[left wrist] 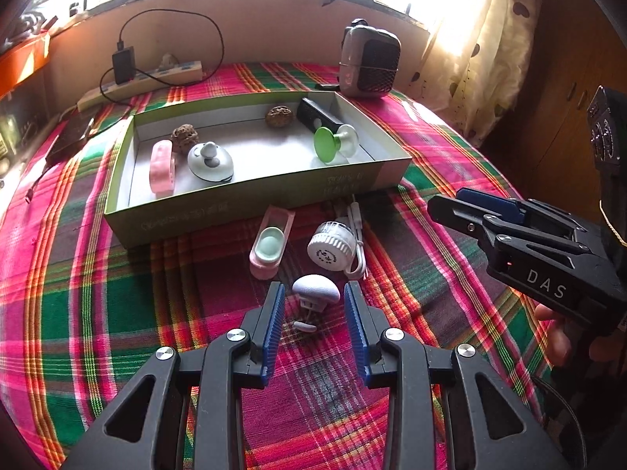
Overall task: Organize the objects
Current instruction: 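Withdraw both tools from the tray toward the remaining objects, then grasp the small white knob with the left tool while the right tool approaches the white brush head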
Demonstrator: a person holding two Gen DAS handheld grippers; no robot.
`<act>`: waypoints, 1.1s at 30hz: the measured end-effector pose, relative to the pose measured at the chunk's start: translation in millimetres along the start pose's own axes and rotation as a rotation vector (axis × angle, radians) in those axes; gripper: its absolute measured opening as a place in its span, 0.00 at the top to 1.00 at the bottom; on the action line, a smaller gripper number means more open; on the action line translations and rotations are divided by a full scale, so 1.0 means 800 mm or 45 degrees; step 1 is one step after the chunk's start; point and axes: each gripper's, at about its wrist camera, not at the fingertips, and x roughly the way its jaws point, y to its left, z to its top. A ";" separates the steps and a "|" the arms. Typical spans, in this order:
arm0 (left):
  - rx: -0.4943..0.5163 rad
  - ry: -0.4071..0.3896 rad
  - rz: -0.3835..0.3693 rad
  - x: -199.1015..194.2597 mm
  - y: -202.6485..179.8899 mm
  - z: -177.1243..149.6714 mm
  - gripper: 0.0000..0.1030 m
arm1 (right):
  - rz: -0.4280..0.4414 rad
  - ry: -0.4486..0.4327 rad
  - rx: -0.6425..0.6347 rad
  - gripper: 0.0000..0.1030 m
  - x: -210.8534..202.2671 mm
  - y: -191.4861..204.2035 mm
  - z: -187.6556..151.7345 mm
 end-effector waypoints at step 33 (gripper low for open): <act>-0.087 -0.018 0.046 -0.010 0.046 -0.014 0.77 | 0.123 0.017 -0.149 0.61 0.012 0.063 0.001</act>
